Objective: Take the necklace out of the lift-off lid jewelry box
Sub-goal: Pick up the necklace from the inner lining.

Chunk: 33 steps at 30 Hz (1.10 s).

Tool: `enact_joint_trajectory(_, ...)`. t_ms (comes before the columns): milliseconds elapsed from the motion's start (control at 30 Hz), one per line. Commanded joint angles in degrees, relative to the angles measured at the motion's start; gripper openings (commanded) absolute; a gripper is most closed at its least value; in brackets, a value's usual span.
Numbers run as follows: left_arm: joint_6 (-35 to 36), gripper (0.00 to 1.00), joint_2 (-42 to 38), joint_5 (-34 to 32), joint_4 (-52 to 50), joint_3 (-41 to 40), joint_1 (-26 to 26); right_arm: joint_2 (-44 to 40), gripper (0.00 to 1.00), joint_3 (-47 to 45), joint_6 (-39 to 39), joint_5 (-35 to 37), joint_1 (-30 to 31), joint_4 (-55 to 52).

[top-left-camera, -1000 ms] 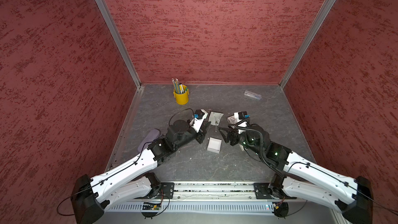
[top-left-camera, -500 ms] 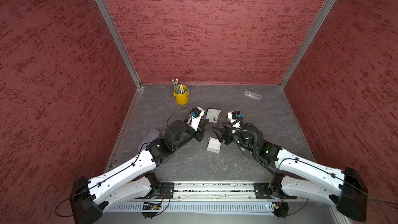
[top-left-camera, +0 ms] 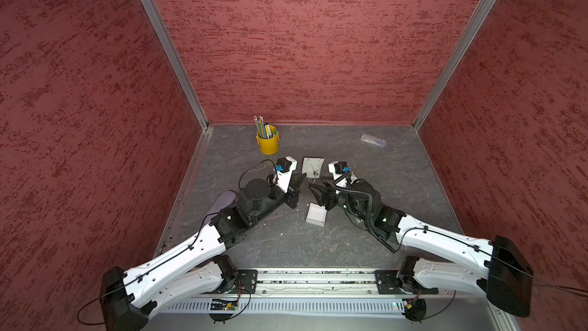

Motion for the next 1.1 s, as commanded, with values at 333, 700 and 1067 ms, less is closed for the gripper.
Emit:
enact_joint_trajectory(333, -0.1, 0.0, -2.0, -2.8, 1.1, -0.8, -0.1, -5.5, 0.0, -0.1, -2.5, -2.1, 0.0, 3.8)
enact_joint_trajectory(700, 0.3, 0.0, -4.2, -6.5, -3.5, -4.2, 0.2, -9.4, 0.0, 9.5, -3.7, 3.5, 0.0, -13.6)
enact_joint_trajectory(1067, 0.1, 0.0, -9.0, -0.1, -7.3, -8.8, 0.2, 1.4, 0.0, 27.0, -8.1, 8.1, -0.9, -24.6)
